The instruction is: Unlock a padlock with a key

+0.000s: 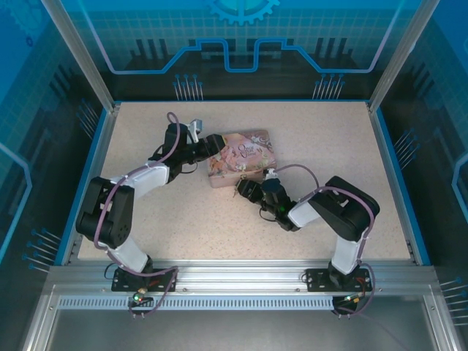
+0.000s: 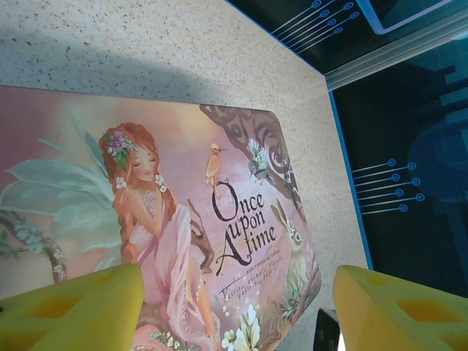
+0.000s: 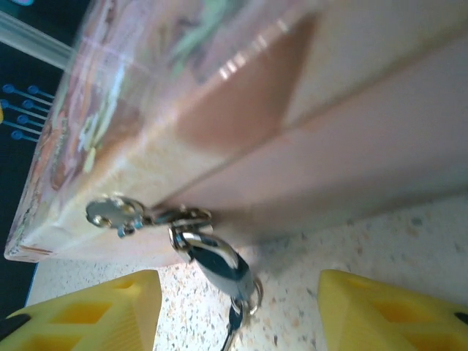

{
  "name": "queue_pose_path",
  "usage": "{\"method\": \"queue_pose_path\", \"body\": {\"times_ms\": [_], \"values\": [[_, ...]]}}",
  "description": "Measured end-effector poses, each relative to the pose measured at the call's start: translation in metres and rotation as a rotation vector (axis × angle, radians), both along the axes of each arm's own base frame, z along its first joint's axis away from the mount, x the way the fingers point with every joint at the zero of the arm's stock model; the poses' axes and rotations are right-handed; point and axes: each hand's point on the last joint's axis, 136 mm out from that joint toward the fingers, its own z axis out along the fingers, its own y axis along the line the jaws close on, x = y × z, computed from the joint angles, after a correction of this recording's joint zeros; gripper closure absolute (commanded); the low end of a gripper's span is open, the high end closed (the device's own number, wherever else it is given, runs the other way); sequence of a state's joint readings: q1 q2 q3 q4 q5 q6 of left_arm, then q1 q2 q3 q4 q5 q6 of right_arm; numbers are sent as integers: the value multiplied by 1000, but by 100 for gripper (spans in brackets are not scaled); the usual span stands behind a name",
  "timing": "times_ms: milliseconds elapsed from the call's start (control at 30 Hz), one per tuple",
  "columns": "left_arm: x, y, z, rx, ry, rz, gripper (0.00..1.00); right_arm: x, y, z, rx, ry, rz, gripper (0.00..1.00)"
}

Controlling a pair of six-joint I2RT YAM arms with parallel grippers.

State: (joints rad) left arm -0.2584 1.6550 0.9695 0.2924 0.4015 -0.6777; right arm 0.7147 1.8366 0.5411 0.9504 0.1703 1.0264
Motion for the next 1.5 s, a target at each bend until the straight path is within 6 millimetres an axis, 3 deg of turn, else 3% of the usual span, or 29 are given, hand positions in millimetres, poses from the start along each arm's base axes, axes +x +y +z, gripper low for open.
{"method": "queue_pose_path", "body": {"times_ms": [467,767,1300,1500], "values": [[4,0,6,-4,-11,5,30,1,11,-3,-103,-85,131,43],[4,-1,6,-3,-10,10,31,3,16,-6,-124,-98,156,54],[4,-2,0,-13,16,19,31,3,13,-11,-139,-83,142,92],[4,-3,0,-12,15,19,31,2,5,-11,-146,-54,99,93]]}}
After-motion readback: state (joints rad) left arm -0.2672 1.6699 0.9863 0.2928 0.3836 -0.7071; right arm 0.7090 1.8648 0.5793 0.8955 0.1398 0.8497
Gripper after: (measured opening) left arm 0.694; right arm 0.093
